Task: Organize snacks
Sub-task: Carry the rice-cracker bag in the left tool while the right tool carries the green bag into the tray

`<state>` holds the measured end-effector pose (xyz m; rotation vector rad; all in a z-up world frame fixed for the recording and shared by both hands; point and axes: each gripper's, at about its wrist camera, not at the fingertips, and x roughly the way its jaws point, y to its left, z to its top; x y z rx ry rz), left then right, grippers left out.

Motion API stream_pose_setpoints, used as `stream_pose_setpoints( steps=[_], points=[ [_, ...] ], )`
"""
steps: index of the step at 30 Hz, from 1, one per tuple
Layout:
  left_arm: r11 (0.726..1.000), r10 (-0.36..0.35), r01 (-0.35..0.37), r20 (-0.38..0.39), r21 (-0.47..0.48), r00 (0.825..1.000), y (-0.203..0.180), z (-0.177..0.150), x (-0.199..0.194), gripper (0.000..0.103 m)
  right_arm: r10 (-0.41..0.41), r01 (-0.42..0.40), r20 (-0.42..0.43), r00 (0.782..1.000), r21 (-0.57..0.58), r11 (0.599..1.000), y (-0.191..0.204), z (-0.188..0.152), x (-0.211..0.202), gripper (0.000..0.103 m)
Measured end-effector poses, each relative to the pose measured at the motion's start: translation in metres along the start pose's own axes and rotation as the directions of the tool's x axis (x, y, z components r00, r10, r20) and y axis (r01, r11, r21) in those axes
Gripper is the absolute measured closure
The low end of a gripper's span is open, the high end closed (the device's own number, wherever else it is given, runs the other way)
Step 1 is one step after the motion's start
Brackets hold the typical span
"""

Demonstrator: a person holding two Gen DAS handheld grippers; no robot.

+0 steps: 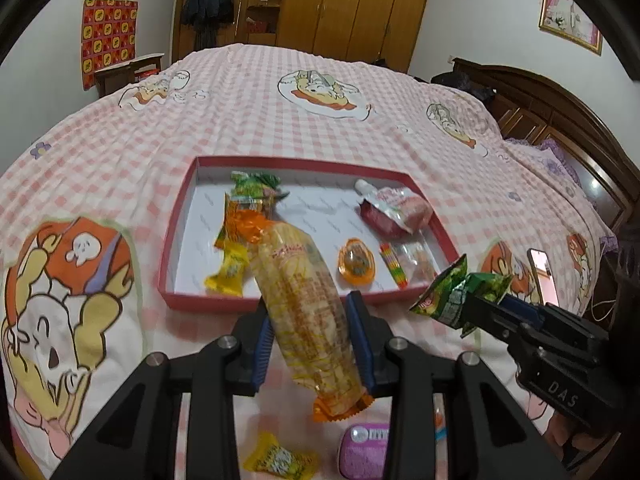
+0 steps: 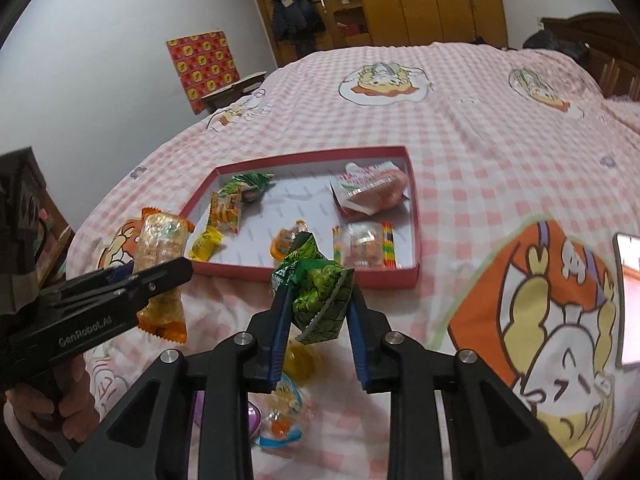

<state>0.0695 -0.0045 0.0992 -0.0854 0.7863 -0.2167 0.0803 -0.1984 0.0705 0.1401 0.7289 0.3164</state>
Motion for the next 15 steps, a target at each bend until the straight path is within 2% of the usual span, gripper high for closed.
stream_pose_setpoints(
  steps=[15],
  points=[
    [1.0, 0.012, -0.012, 0.018, 0.004, 1.0, 0.01, 0.034, 0.043, 0.067, 0.003, -0.002, 0.01, 1.0, -0.044, 0.999, 0.016, 0.046, 0.03, 0.075]
  ],
)
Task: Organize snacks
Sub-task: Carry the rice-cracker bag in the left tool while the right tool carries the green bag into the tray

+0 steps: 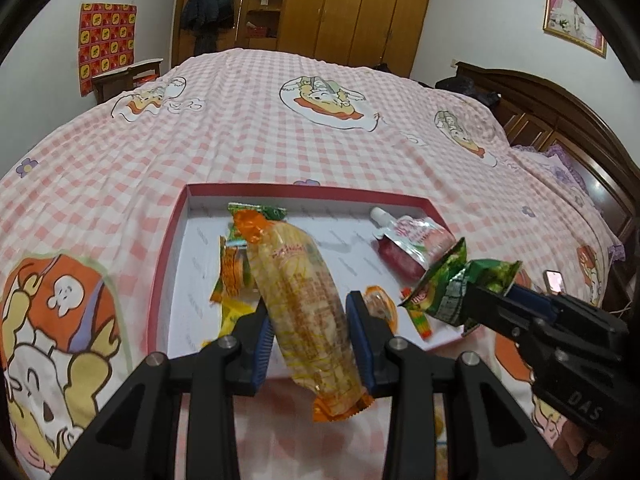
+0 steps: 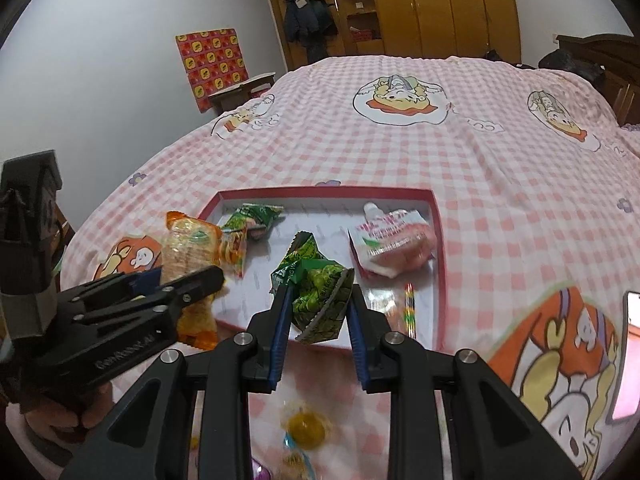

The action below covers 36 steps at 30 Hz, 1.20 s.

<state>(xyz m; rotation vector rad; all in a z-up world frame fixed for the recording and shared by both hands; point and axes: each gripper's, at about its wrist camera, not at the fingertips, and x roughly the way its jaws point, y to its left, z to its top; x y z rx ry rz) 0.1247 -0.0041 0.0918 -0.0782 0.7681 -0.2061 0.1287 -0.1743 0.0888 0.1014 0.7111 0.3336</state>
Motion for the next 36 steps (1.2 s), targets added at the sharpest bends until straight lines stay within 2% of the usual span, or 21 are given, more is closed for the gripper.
stream_pose_setpoints(
  steps=[13, 21, 30, 36],
  points=[
    [0.999, 0.021, -0.022, 0.024, 0.027, 0.999, 0.003, 0.015, 0.034, 0.067, 0.014, -0.013, -0.016, 1.0, 0.019, 1.0, -0.001, 0.016, 0.039, 0.075],
    [0.999, 0.033, -0.033, 0.0, 0.009, 0.999, 0.013, 0.017, 0.055, 0.067, 0.018, -0.017, -0.031, 0.999, 0.027, 1.0, -0.004, 0.02, 0.063, 0.075],
    [0.997, 0.053, -0.054, 0.024, 0.052, 0.998, 0.01, 0.019, 0.064, 0.067, 0.037, -0.033, -0.059, 0.998, 0.06, 0.998, -0.014, 0.015, 0.087, 0.075],
    [0.998, 0.042, -0.044, 0.031, 0.035, 0.999, 0.012, 0.02, 0.066, 0.067, 0.045, -0.041, -0.055, 0.997, 0.057, 0.998, -0.015, 0.014, 0.09, 0.075]
  ],
)
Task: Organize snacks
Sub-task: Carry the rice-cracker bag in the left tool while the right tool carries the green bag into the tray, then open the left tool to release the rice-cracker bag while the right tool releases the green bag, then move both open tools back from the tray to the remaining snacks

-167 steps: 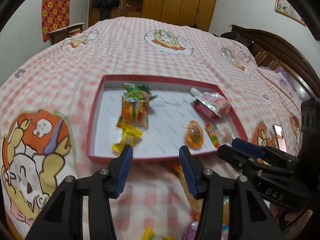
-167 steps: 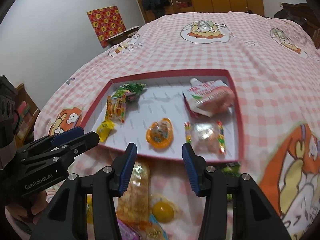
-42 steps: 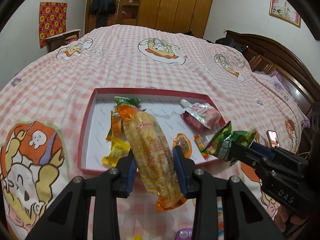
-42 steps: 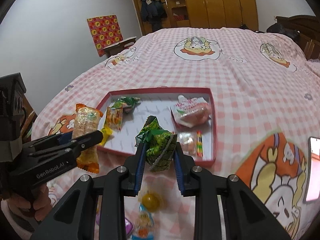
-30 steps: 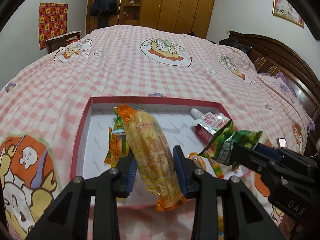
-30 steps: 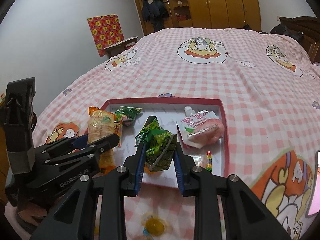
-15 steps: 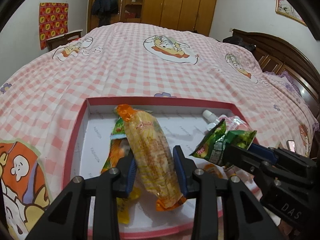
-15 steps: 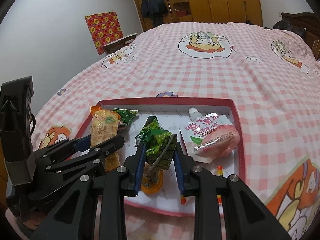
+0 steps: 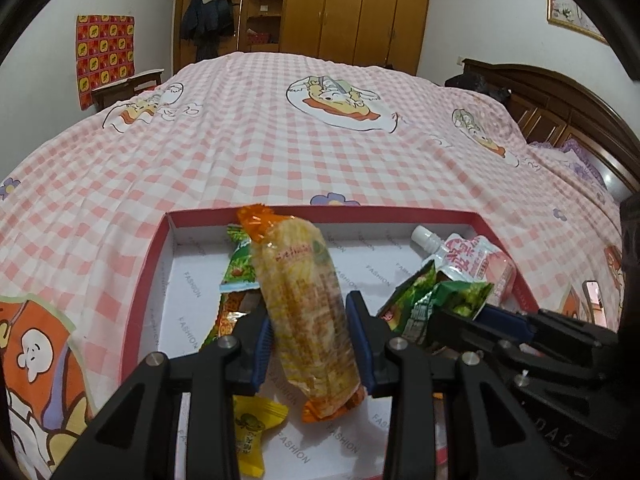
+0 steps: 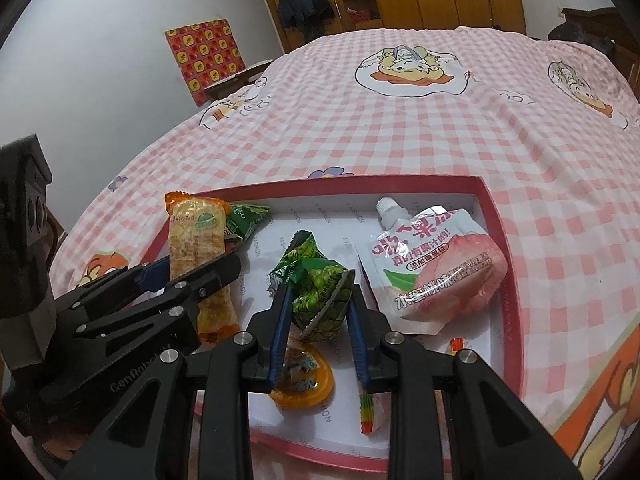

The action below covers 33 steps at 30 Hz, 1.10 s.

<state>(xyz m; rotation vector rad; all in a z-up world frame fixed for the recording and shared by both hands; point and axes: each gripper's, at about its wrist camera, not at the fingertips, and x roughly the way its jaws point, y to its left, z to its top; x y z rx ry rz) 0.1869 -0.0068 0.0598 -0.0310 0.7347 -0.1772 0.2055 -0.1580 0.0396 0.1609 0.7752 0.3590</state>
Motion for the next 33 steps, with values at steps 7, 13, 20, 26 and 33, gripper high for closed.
stream_pose_setpoints(
  steps=[7, 13, 20, 26, 33],
  points=[
    [1.0, 0.008, -0.008, 0.002, 0.012, 1.0, -0.001, 0.0, -0.001, 0.067, 0.02, -0.019, -0.01, 1.0, 0.034, 0.999, -0.006, -0.002, 0.002, 0.074],
    [1.0, 0.004, -0.004, 0.0, 0.012, 1.0, -0.002, 0.0, -0.001, 0.066, 0.026, -0.026, -0.006, 1.0, 0.032, 0.999, -0.008, -0.003, -0.001, 0.074],
    [1.0, -0.004, 0.005, -0.02, 0.013, 1.0, -0.001, -0.004, -0.01, 0.049, 0.03, -0.031, 0.039, 0.999, 0.013, 0.999, 0.001, -0.005, -0.02, 0.063],
    [0.999, -0.04, 0.039, -0.056, -0.016, 0.998, 0.005, -0.005, -0.024, 0.042, 0.031, -0.032, 0.072, 0.997, 0.009, 0.999, 0.007, -0.011, -0.042, 0.061],
    [0.999, -0.05, 0.049, -0.054, -0.012, 0.997, 0.003, -0.01, -0.05, 0.039, 0.033, -0.034, 0.089, 0.996, 0.014, 0.999, 0.007, -0.022, -0.066, 0.056]
  ],
)
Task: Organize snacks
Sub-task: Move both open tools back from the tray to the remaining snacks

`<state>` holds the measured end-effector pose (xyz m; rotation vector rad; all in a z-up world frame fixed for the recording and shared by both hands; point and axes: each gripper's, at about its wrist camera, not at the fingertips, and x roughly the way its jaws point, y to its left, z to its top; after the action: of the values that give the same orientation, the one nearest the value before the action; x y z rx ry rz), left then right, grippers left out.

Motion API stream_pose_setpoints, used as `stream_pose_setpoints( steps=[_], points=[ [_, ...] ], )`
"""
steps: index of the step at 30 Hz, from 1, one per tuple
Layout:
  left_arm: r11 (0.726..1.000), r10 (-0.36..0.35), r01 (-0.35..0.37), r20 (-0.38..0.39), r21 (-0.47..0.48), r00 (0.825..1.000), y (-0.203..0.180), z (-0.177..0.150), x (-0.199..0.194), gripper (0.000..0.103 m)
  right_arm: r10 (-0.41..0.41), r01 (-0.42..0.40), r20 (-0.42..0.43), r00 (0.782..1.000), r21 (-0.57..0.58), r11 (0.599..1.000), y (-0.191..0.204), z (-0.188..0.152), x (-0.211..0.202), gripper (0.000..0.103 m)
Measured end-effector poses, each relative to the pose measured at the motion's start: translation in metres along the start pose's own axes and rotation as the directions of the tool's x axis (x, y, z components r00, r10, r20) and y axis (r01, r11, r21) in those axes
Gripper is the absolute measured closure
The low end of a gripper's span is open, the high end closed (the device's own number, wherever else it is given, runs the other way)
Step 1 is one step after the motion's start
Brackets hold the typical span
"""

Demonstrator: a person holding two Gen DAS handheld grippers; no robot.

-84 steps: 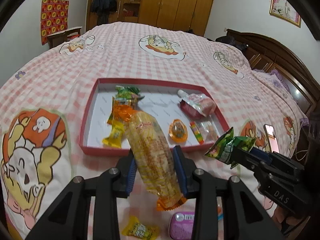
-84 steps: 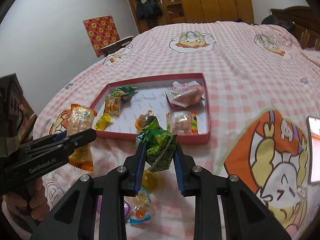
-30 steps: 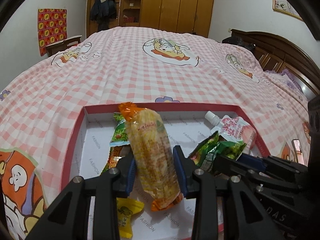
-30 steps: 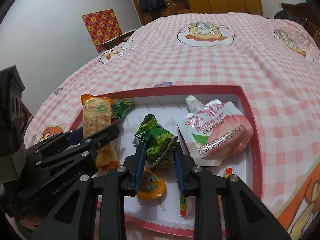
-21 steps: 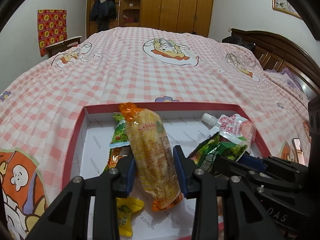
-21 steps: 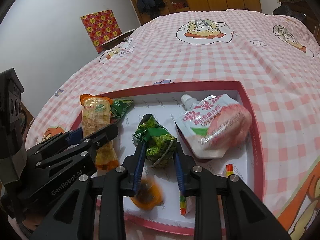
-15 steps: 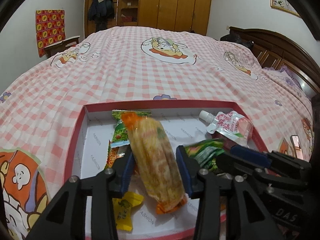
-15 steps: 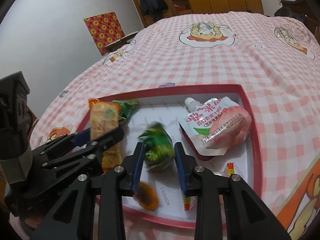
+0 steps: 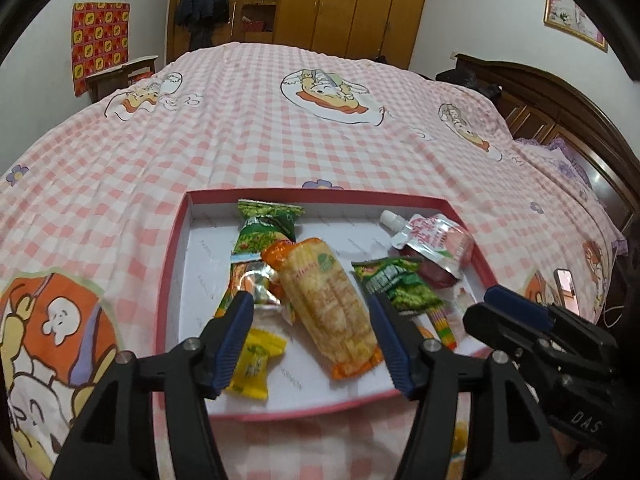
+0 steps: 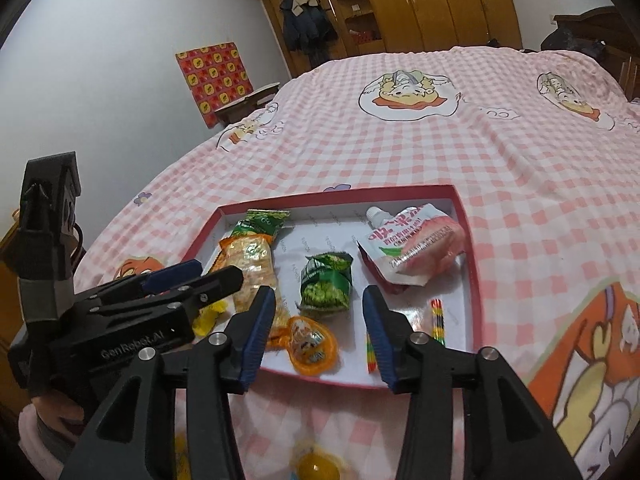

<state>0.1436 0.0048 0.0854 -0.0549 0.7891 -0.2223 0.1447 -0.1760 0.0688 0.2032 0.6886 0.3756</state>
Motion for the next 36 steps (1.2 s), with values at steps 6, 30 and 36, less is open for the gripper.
stream_pose_setpoints(
  steps=[6, 30, 36],
  points=[
    [1.0, 0.01, -0.01, 0.002, 0.013, 1.0, -0.003, -0.016, -0.022, 0.039, -0.002, 0.002, -0.007, 1.0, 0.005, 1.0, 0.003, -0.012, -0.016, 0.056],
    [0.998, 0.013, -0.008, -0.089, 0.059, 0.996, -0.006, -0.086, -0.07, 0.039, 0.015, -0.009, -0.104, 0.994, 0.055, 0.998, 0.005, -0.069, -0.047, 0.056],
    [1.0, -0.004, 0.006, -0.144, 0.011, 0.99, 0.006, -0.102, -0.064, 0.039, 0.015, -0.01, -0.126, 0.992, 0.046, 0.999, 0.007, -0.079, -0.049, 0.056]
  ],
)
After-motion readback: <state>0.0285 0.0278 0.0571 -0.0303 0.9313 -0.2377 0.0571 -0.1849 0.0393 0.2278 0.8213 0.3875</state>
